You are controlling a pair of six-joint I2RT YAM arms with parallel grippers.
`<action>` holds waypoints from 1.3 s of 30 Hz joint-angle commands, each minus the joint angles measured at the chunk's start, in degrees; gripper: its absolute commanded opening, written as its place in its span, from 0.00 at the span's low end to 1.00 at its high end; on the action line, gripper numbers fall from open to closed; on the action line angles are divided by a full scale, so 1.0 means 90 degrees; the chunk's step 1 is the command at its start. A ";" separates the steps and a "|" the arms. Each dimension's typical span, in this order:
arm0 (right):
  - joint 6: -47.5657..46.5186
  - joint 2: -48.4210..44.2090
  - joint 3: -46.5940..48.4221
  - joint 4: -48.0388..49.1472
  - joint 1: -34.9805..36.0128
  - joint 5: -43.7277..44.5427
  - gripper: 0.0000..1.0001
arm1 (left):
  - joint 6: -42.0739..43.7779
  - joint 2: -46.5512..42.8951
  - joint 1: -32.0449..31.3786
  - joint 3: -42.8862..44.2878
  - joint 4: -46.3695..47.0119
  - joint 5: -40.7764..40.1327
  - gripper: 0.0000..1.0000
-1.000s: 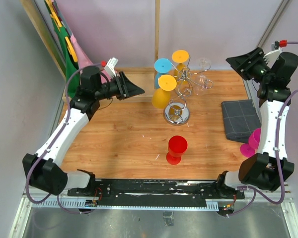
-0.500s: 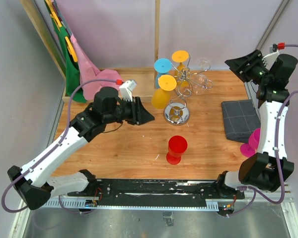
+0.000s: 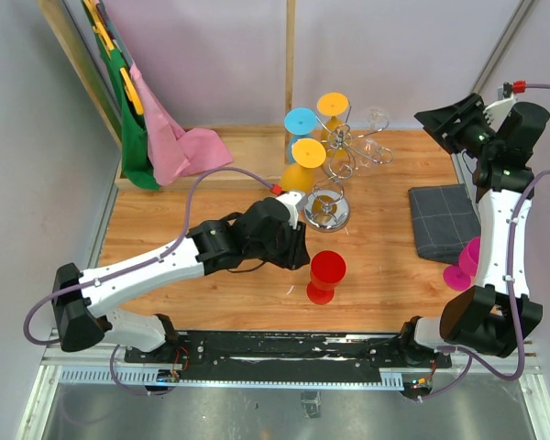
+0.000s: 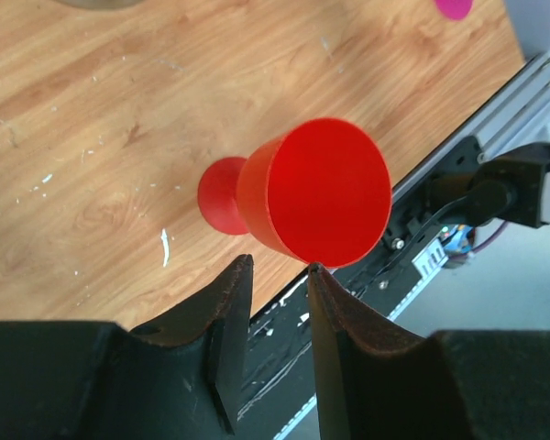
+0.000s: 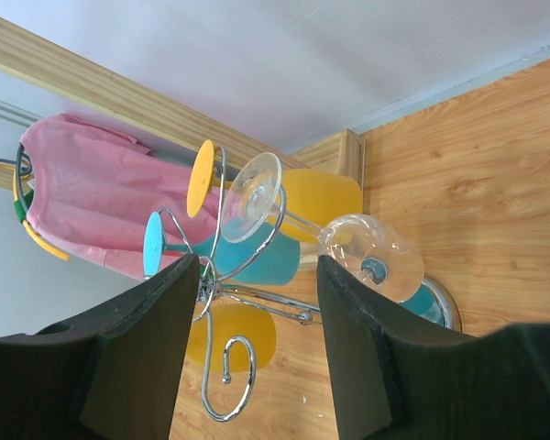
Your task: Place the wine glass upside down on the wine glass rack
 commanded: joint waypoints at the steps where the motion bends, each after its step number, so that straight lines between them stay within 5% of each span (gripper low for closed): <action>1: 0.0034 -0.0195 -0.0148 0.0214 0.0042 -0.0013 0.56 | 0.0036 0.0292 -0.0374 0.0310 -0.0196 -0.0759 0.35; 25: 0.0092 -0.0214 -0.0252 0.0296 0.0054 -0.0032 0.56 | 0.0216 0.1859 -0.0689 0.1216 -0.0721 -0.1629 0.32; 32: 0.0155 -0.0160 -0.0207 0.0346 0.0050 -0.0061 0.57 | 0.0266 0.1857 -0.0756 0.1289 -0.0772 -0.1783 0.18; 35: 0.0156 -0.0153 -0.0187 0.0351 0.0053 -0.0061 0.57 | 0.0310 0.1886 -0.0790 0.1347 -0.0799 -0.1809 0.02; 39: 0.0156 -0.0156 -0.0194 0.0338 0.0054 -0.0066 0.57 | 0.0344 0.1847 -0.0849 0.1478 -0.0913 -0.1876 0.00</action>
